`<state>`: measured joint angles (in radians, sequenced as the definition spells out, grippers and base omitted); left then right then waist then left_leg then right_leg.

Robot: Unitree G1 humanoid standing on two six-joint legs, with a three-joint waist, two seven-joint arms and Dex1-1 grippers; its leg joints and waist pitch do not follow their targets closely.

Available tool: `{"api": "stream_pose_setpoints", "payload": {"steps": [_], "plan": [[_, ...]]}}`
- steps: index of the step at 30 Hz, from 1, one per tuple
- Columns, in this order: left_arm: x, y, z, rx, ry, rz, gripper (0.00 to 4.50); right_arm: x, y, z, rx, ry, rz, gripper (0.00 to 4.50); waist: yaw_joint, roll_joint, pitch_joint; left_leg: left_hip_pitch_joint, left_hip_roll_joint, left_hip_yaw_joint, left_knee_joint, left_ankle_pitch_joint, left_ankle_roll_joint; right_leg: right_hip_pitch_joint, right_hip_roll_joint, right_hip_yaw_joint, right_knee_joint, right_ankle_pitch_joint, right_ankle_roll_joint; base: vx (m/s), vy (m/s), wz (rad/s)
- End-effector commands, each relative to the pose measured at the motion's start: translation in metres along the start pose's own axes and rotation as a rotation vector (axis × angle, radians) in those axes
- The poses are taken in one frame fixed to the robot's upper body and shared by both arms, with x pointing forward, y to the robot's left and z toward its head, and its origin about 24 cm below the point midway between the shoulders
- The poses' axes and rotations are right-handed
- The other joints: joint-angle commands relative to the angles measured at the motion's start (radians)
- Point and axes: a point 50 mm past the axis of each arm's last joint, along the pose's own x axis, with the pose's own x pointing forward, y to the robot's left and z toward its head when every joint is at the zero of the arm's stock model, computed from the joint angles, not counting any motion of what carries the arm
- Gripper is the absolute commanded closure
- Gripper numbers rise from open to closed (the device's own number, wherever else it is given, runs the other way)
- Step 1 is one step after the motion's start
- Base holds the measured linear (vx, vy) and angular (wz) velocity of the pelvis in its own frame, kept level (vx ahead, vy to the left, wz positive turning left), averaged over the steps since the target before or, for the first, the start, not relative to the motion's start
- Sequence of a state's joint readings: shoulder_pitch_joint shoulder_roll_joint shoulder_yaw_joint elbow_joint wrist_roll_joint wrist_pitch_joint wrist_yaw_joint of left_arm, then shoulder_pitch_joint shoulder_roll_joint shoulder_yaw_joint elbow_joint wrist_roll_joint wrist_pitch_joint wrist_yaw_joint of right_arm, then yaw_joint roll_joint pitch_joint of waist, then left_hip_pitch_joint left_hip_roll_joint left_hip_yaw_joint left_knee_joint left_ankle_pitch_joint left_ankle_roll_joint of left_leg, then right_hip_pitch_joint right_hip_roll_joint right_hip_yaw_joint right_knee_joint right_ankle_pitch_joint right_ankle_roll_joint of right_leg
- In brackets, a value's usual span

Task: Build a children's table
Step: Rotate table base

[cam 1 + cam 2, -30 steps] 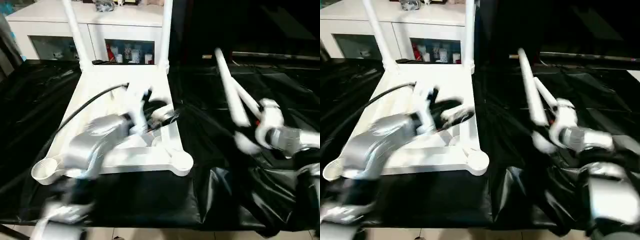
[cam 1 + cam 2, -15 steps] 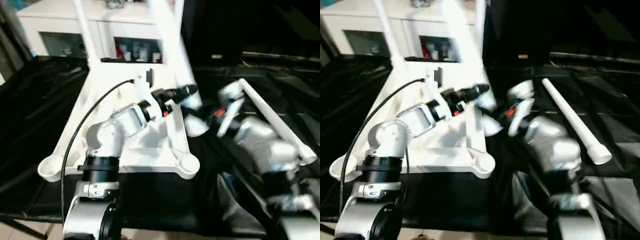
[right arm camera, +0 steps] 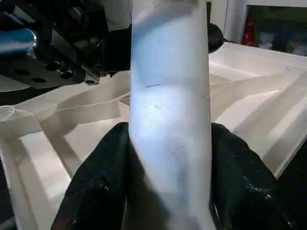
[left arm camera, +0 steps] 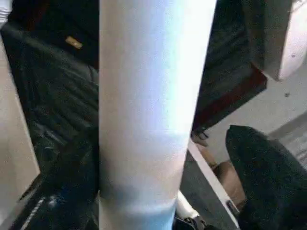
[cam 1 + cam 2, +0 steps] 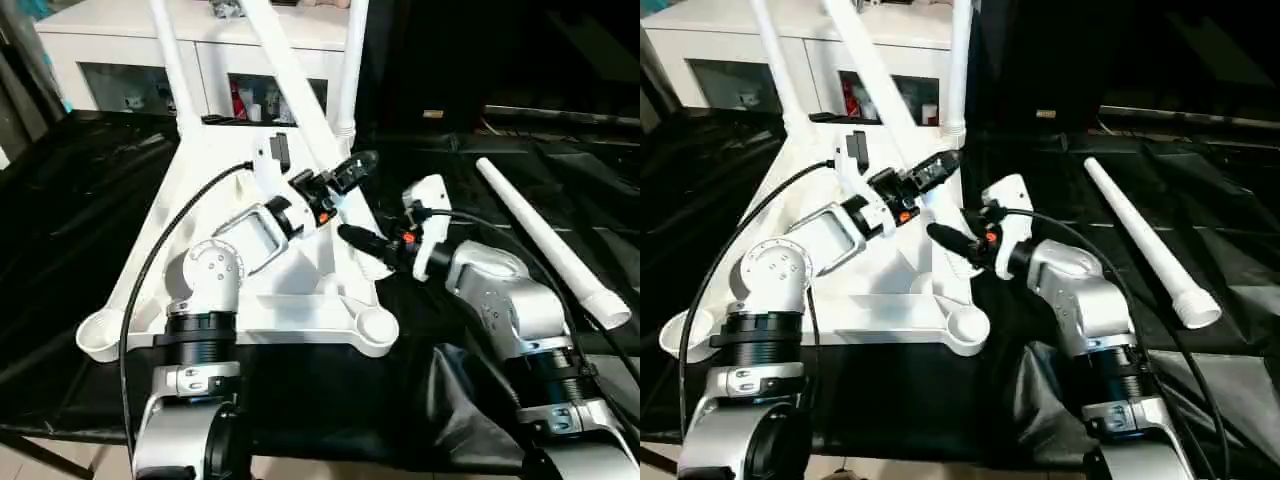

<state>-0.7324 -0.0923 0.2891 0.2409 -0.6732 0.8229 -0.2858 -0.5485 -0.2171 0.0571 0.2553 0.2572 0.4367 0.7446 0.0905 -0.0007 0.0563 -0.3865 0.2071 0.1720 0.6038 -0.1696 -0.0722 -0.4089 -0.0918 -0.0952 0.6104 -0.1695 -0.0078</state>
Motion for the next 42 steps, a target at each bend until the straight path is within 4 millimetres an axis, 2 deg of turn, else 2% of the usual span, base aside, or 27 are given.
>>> {"api": "stream_pose_setpoints", "payload": {"steps": [1,8,15,20,21,24,29,36,37,40,42], "plan": [[0.007,-0.017,0.006,0.026,-0.02,-0.055,0.49,0.004,0.001,-0.005,-0.003,0.053,-0.012,2.57,0.002,-0.013,-0.074,0.012,0.014,0.0,-0.068,-0.174,0.03,0.059,-0.045,0.043,-0.081,-0.256,-0.146,0.0,0.0,0.0],[0.006,-0.014,0.011,0.019,-0.047,-0.029,1.04,0.006,0.002,-0.004,-0.005,0.053,-0.026,2.57,0.001,-0.012,-0.076,0.012,0.014,0.001,-0.066,-0.145,0.041,0.062,-0.045,0.044,-0.075,-0.195,-0.17,0.0,0.0,0.0],[0.005,-0.013,0.013,0.012,-0.057,-0.027,1.61,0.007,0.004,-0.004,-0.017,0.053,-0.019,2.57,0.001,-0.009,-0.072,0.014,0.014,0.0,-0.07,-0.188,0.026,0.06,-0.046,0.044,-0.082,-0.258,-0.151,0.0,0.0,0.0],[0.005,-0.014,0.015,0.02,-0.064,-0.048,1.94,0.005,0.005,-0.002,0.027,0.029,0.0,2.57,0.001,-0.007,-0.074,0.014,0.015,-0.001,-0.07,-0.177,0.026,0.061,-0.045,0.044,-0.079,-0.227,-0.156,0.0,0.0,0.0],[0.004,-0.015,0.015,0.024,-0.063,-0.052,2.04,0.005,0.004,-0.001,0.036,0.025,0.003,2.01,0.0,-0.008,-0.074,0.014,0.015,0.0,-0.07,-0.177,0.029,0.061,-0.045,0.044,-0.079,-0.22,-0.16,0.0,0.0,0.0],[0.003,-0.016,0.016,0.089,-0.042,-0.065,2.36,0.001,0.004,0.002,0.062,0.01,0.027,1.81,0.002,-0.007,-0.074,0.014,0.014,0.0,-0.069,-0.172,0.033,0.062,-0.045,0.044,-0.079,-0.213,-0.167,0.0,0.0,0.0],[-0.002,-0.019,0.021,0.199,0.007,-0.107,2.51,-0.017,-0.001,0.014,0.059,0.003,0.093,1.32,0.005,-0.007,-0.074,0.016,0.017,0.0,-0.07,-0.172,0.027,0.063,-0.046,0.046,-0.075,-0.205,-0.167,0.0,0.0,0.0],[-0.013,-0.023,0.025,0.31,0.114,-0.213,2.55,-0.04,-0.01,0.027,0.131,0.028,0.189,1.3,0.006,-0.011,-0.074,0.016,0.014,0.0,-0.068,-0.165,0.03,0.065,-0.047,0.045,-0.074,-0.233,-0.169,0.0,0.0,0.0],[-0.013,-0.023,0.025,0.31,0.114,-0.213,2.55,-0.04,-0.01,0.027,0.131,0.028,0.189,1.3,0.006,-0.01,-0.074,0.016,0.015,-0.001,-0.069,-0.164,0.031,0.064,-0.046,0.045,-0.074,-0.233,-0.17,0.0,0.0,0.0],[-0.018,-0.026,0.023,0.35,0.173,-0.27,2.55,-0.045,-0.015,0.034,0.186,0.018,0.214,1.3,0.005,-0.015,-0.075,0.014,0.016,0.001,-0.067,-0.147,0.029,0.063,-0.047,0.045,-0.071,-0.213,-0.182,0.0,0.0,0.0],[-0.019,-0.027,0.021,0.356,0.191,-0.29,2.56,-0.045,-0.017,0.035,0.192,0.018,0.209,1.3,0.005,-0.013,-0.074,0.015,0.015,0.002,-0.066,-0.148,0.027,0.062,-0.048,0.045,-0.071,-0.217,-0.186,0.0,0.0,0.0]]}}
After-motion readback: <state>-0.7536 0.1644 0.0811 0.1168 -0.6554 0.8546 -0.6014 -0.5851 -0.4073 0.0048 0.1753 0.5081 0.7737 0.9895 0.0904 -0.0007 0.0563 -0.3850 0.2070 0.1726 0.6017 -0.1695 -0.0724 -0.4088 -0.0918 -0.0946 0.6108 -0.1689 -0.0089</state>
